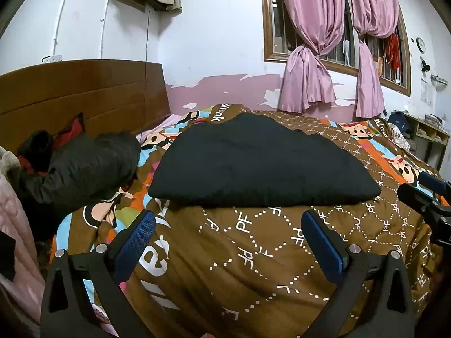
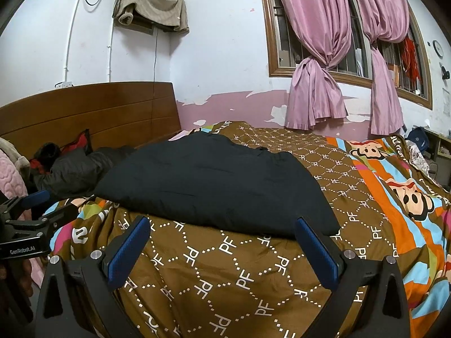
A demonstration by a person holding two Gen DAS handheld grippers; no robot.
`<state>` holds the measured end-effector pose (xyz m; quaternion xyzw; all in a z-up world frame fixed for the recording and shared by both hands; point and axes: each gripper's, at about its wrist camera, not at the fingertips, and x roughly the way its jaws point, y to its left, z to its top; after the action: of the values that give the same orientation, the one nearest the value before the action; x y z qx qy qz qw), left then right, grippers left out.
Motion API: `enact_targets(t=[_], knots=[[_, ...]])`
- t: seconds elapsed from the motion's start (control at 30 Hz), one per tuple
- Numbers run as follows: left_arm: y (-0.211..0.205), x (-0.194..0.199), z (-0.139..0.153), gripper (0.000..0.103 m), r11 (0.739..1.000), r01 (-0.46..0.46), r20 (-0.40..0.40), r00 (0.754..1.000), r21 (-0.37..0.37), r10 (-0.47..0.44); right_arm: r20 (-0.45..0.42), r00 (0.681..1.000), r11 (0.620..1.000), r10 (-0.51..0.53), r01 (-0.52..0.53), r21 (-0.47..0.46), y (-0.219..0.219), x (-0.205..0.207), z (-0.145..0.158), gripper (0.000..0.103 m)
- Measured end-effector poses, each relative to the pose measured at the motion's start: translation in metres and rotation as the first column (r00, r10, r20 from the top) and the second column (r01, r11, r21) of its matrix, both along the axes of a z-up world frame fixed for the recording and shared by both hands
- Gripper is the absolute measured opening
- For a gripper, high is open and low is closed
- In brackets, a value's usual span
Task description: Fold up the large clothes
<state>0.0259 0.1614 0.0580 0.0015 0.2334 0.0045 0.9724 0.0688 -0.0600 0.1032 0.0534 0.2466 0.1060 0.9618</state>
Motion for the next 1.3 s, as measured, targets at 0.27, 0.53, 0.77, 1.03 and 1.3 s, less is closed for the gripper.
enact_targets(t=[0.27,0.53,0.77,1.03,1.3], knots=[[-0.0024,-0.0016,-0.0007,0.101,1.000,0.003,0.001,1.000,0.001,-0.003,0.000,1.000,1.000,0.000,0.000,0.001,0.0006,0.0004,0.0002,0.103],[-0.0030,-0.0022,-0.0002,0.101,1.000,0.011,0.002,1.000,0.001,-0.011,0.001,1.000,1.000,-0.001,0.001,0.001,0.0002,0.0002,0.0002,0.103],[-0.0029,-0.0019,0.0029,0.101,1.000,0.013,0.003,1.000,0.003,-0.013,-0.001,1.000,1.000,0.001,-0.001,0.000,0.0011,0.0000,-0.0003,0.103],[-0.0034,-0.0021,0.0028,0.101,1.000,0.013,0.002,1.000,0.002,-0.013,-0.002,1.000,1.000,0.000,0.000,0.001,0.0004,0.0000,-0.0003,0.103],[-0.0034,-0.0023,0.0025,0.101,1.000,0.013,0.002,1.000,0.006,-0.013,-0.001,1.000,1.000,-0.003,0.003,0.002,0.0010,0.0000,0.0002,0.103]])
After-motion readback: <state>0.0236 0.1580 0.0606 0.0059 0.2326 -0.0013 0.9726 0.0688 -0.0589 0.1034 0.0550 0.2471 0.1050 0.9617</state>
